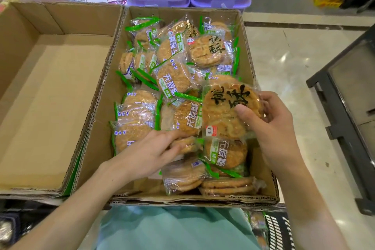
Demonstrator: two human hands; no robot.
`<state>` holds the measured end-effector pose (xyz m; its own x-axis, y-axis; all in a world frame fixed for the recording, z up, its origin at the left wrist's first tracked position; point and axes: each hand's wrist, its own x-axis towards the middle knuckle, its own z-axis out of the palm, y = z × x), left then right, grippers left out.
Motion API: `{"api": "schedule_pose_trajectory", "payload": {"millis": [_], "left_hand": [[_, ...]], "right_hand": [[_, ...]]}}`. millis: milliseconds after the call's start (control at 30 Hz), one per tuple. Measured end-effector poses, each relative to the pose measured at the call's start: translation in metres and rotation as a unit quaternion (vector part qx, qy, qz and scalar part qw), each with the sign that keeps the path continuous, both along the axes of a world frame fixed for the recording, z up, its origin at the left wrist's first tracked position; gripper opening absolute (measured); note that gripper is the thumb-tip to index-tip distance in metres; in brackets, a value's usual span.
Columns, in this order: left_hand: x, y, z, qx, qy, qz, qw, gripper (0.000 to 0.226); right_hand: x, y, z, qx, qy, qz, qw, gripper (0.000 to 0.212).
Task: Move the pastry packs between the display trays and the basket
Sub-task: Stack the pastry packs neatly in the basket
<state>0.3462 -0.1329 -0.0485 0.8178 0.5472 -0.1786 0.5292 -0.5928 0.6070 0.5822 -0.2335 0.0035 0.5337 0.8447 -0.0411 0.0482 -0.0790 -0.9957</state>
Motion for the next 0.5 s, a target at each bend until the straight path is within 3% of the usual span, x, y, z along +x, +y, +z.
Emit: {"api": "schedule_pose_trajectory", "payload": {"millis": [133, 233, 300, 400, 500], "left_hand": [[0.003, 0.005, 0.000, -0.001, -0.016, 0.014, 1.000, 0.049], [0.005, 0.012, 0.002, -0.001, 0.034, -0.026, 0.999, 0.062], [0.006, 0.017, 0.003, 0.046, 0.052, -0.028, 0.997, 0.059], [0.003, 0.019, 0.010, 0.097, 0.009, 0.055, 0.994, 0.049], [-0.012, 0.012, 0.026, 0.052, -0.099, 0.209, 0.971, 0.040]], "right_hand": [[0.003, 0.003, -0.001, 0.009, 0.057, -0.063, 0.996, 0.025], [0.005, 0.005, 0.002, 0.018, 0.111, -0.081, 0.990, 0.040], [0.006, 0.005, 0.001, 0.017, 0.127, -0.083, 0.988, 0.038], [0.007, 0.004, 0.001, 0.016, 0.142, -0.084, 0.986, 0.032], [0.007, 0.006, 0.004, 0.022, 0.151, -0.081, 0.985, 0.027]]}}
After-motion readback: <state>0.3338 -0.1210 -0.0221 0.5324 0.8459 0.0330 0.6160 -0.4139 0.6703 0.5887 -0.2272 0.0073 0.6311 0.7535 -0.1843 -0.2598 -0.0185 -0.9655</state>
